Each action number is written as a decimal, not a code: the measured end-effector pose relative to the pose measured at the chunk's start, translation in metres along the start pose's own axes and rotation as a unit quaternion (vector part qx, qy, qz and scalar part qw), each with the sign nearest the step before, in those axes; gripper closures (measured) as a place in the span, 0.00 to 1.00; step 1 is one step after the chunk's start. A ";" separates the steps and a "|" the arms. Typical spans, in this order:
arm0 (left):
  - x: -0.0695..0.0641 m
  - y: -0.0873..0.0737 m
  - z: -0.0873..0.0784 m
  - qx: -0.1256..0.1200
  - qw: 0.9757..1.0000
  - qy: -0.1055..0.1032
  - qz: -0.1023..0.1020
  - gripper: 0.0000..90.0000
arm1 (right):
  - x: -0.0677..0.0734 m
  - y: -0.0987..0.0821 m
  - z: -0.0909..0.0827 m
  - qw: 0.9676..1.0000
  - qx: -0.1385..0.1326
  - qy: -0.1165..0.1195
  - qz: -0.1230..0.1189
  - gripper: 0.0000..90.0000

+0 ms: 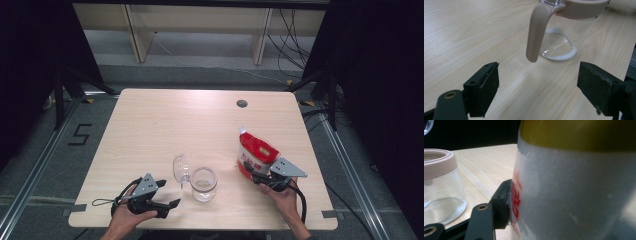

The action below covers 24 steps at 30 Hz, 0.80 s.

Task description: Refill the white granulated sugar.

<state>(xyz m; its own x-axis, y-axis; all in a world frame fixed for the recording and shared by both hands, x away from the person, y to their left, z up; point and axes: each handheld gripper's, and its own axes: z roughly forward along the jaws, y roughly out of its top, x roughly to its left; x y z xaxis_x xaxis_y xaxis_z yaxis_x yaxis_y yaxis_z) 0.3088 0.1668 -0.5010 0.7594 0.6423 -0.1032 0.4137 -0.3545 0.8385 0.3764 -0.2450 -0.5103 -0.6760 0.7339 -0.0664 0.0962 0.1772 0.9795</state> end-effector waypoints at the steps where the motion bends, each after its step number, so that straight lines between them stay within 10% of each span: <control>1: 0.000 0.000 0.000 0.002 1.000 -0.002 0.001 0.19 | 0.000 0.001 -0.001 1.000 0.005 0.004 0.001 0.48; 10: 0.000 0.001 -0.001 0.001 1.000 -0.002 0.004 0.19 | 0.008 0.007 -0.004 1.000 0.025 -0.004 -0.014 0.51; 17: 0.000 0.000 0.000 -0.005 1.000 -0.002 -0.002 0.19 | 0.013 0.016 -0.008 0.996 0.044 -0.002 -0.072 0.52; 24: 0.000 0.000 0.000 -0.006 1.000 -0.004 -0.002 0.19 | 0.020 0.025 -0.015 0.985 0.063 -0.026 -0.158 0.53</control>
<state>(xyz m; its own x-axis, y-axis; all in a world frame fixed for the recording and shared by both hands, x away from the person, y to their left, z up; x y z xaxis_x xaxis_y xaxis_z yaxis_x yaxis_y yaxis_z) 0.3088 0.1663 -0.5008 0.7615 0.6385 -0.1109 0.4114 -0.3441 0.8440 0.3543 -0.2357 -0.4844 -0.6481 0.6614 -0.3775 -0.0218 0.4794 0.8773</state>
